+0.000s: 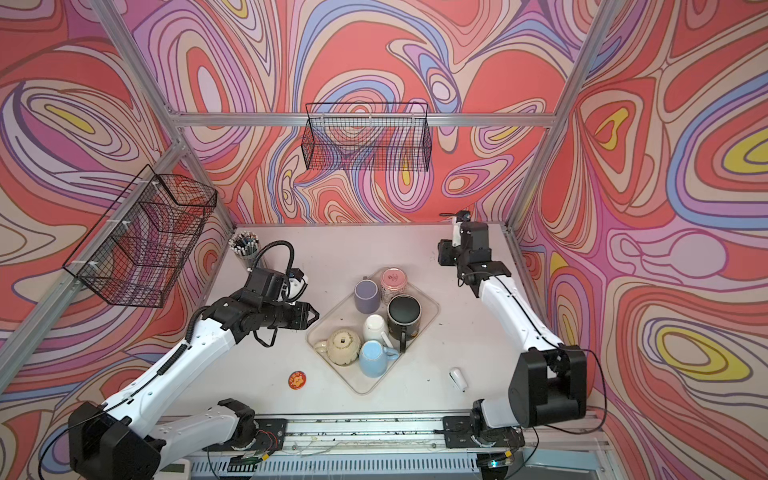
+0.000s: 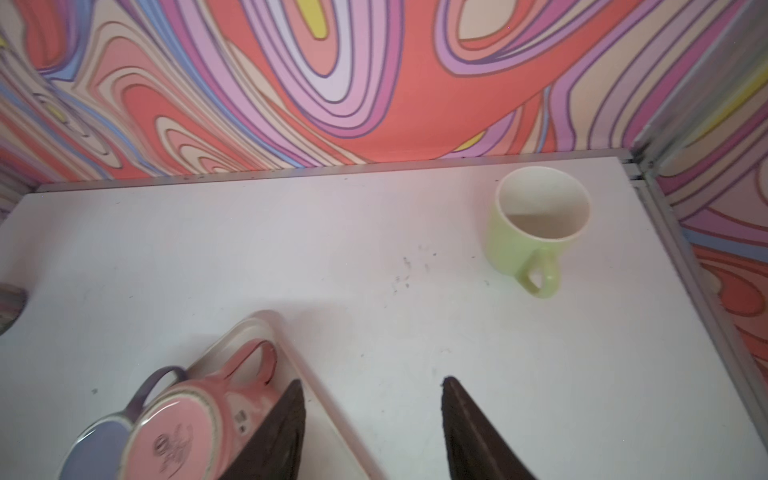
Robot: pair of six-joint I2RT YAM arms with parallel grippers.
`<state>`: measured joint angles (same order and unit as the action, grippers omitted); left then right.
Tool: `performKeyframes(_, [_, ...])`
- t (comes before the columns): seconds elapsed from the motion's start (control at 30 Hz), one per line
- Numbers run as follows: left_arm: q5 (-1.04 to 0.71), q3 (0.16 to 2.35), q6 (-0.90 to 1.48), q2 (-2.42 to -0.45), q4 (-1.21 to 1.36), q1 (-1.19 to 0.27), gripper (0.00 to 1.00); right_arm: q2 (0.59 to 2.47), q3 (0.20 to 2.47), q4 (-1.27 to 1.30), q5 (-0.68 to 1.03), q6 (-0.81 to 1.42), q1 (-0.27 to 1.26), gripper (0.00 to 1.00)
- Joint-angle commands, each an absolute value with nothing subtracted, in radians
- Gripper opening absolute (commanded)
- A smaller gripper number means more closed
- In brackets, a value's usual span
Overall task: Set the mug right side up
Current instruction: 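Move both grippers toward the upside-down cream mug on the tray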
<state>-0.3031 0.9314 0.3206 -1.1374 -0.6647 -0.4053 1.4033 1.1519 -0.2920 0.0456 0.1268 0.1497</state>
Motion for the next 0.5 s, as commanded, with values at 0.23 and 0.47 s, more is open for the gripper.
performKeyframes(0.23, [-0.204, 0.870, 0.400, -1.148, -0.656, -0.494, 0.33, 1.183, 1.039, -0.482, 0.101, 0.181, 0.389, 0.50])
performKeyframes(0.47, [-0.050, 0.793, 0.468, -1.032, -0.577, -0.642, 0.30, 1.043, 0.966, -0.588, 0.187, 0.228, 0.468, 0.45])
